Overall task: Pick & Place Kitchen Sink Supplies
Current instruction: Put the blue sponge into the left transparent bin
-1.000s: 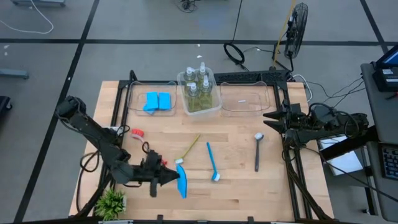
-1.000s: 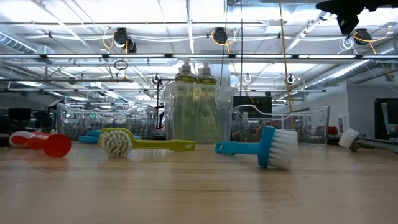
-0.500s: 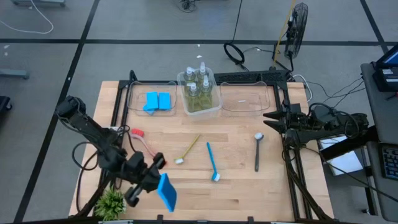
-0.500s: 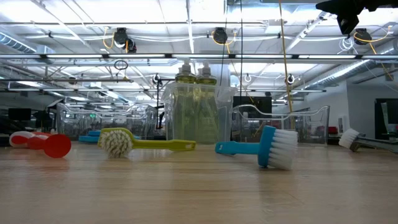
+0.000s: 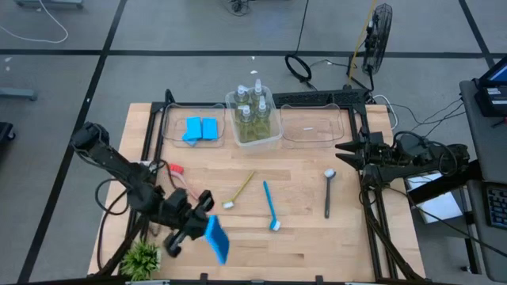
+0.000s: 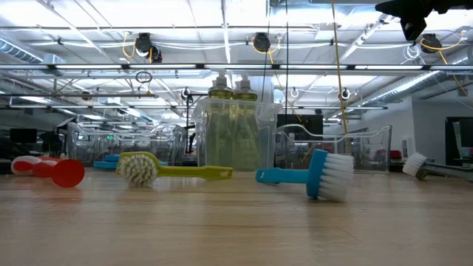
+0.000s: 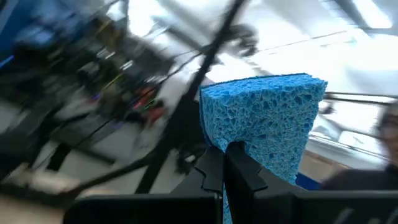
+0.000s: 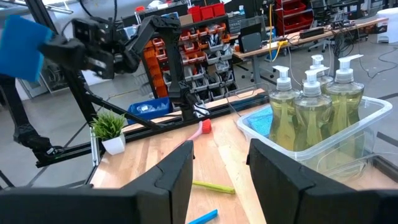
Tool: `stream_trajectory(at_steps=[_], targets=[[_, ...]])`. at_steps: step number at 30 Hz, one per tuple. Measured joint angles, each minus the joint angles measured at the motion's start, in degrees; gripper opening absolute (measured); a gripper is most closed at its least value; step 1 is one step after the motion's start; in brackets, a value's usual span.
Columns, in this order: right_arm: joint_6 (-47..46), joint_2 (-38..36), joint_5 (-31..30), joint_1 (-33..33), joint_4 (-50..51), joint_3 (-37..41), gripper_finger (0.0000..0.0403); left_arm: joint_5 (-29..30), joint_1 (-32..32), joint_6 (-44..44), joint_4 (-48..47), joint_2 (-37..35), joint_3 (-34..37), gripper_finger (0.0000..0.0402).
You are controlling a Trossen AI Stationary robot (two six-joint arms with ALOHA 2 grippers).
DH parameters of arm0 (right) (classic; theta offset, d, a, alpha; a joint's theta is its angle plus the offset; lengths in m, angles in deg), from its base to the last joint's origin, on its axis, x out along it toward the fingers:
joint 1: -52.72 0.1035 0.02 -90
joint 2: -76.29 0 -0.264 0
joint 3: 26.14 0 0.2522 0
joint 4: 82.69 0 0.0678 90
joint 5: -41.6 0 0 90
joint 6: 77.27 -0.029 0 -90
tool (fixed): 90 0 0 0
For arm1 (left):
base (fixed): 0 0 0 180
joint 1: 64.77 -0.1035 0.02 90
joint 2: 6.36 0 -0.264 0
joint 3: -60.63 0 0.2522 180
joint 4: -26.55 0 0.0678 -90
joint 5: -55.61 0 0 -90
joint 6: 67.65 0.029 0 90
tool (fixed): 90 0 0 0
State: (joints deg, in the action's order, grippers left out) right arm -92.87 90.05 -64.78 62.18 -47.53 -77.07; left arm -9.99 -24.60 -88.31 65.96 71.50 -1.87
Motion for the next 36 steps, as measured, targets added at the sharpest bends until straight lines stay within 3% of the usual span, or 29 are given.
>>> stream_trajectory(at_steps=[8,17,30,36], targets=[[0.0,0.0,0.0,0.0,0.6,0.0,0.0142,8.6,-5.3,-20.9,-16.4,0.0,0.0,0.0000],[1.7,0.0,0.0,0.0,1.2,0.0,0.0142,7.2,-14.3,-37.7,-34.3,-2.5,0.0,0.0000],[1.4,-5.6,0.2,0.0,5.7,0.0,0.0142,7.1,-24.8,-41.9,-61.7,-20.6,0.0,0.0000],[0.8,-5.4,0.2,0.0,6.0,1.7,0.0142,6.4,-30.1,-45.2,-71.7,-25.0,0.0,0.0000]])
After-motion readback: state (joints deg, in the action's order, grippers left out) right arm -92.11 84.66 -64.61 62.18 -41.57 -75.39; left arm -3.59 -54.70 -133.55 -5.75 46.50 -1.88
